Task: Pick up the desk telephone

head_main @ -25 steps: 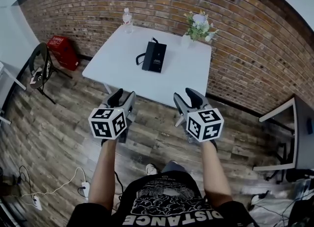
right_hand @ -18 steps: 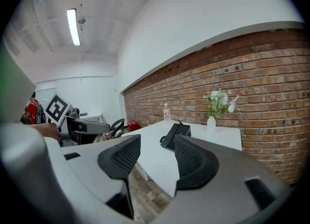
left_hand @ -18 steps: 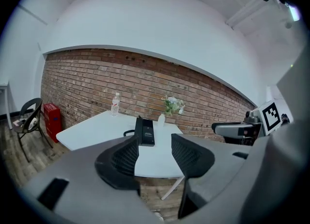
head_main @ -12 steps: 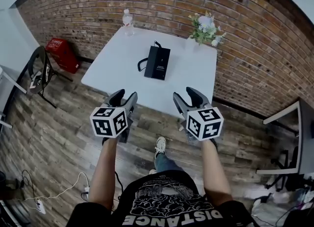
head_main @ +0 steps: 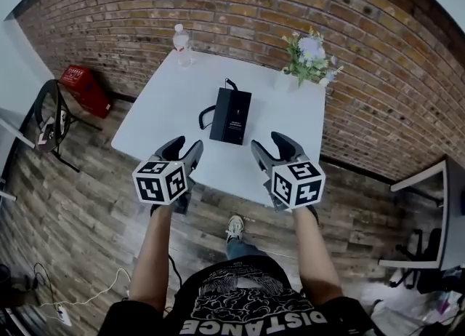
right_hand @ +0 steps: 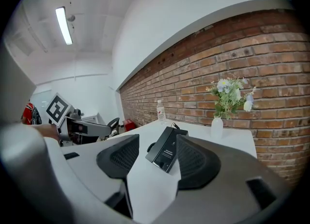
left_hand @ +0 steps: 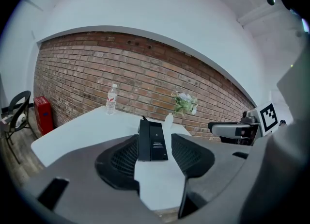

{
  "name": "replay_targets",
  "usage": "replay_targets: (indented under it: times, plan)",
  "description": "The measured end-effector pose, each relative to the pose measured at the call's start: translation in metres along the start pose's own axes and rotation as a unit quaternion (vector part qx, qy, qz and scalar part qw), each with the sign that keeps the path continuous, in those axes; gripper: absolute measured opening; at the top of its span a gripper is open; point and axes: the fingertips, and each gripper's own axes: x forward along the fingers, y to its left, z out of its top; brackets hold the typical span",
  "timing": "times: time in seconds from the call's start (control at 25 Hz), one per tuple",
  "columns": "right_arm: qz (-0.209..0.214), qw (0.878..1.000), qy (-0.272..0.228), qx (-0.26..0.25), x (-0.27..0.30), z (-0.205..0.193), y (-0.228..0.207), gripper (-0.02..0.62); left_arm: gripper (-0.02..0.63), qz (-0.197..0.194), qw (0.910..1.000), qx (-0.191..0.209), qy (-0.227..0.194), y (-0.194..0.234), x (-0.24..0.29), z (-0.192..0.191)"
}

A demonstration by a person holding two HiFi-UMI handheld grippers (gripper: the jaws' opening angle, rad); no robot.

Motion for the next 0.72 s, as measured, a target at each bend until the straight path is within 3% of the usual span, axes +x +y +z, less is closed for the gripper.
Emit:
replay_targets:
  times: [0.72]
  plan:
    - [0.03, 0.997, 0.053, 0.04, 0.111, -0.006, -0.072, 0.236, 0.215, -0.013, 0.9985, -0.022, 0.048, 0.044, 0.122, 0.022]
